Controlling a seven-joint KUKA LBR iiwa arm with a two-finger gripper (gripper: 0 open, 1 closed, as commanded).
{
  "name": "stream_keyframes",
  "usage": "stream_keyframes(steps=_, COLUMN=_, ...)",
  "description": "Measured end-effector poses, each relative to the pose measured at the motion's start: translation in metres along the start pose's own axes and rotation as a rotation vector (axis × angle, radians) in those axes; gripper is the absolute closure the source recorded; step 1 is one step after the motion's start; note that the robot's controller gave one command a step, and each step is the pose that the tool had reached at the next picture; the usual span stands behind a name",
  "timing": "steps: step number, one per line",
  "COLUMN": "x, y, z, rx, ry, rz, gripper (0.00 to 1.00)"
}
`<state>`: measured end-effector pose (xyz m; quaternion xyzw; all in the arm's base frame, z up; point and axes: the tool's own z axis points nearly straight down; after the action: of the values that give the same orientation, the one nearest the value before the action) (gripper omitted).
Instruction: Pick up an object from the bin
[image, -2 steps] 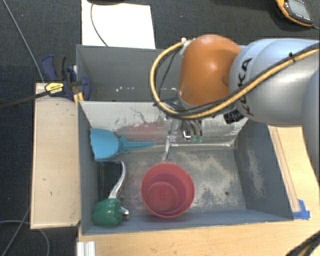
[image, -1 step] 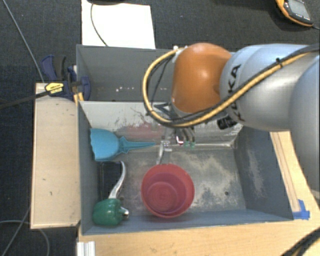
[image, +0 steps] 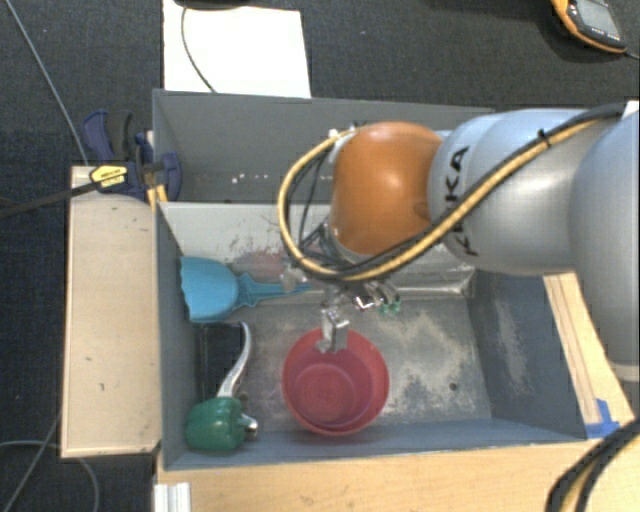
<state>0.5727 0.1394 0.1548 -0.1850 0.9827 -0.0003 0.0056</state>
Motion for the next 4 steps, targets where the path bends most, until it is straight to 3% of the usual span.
stream_keyframes(steps=1, x=-0.009, y=0.006, z=0.031, rx=-0.003, ry=0.007, rz=0.318, gripper=0.00)
stream_keyframes(steps=2, x=0.007, y=0.016, z=0.069, rx=-0.002, ry=-0.005, rz=-0.103, gripper=0.00)
stream_keyframes(steps=3, x=0.000, y=0.006, z=0.003, rx=-0.004, ry=-0.001, rz=0.314, gripper=1.00)
stream_keyframes(steps=4, x=0.000, y=0.006, z=0.004, rx=-0.004, ry=0.000, rz=0.315, gripper=1.00)
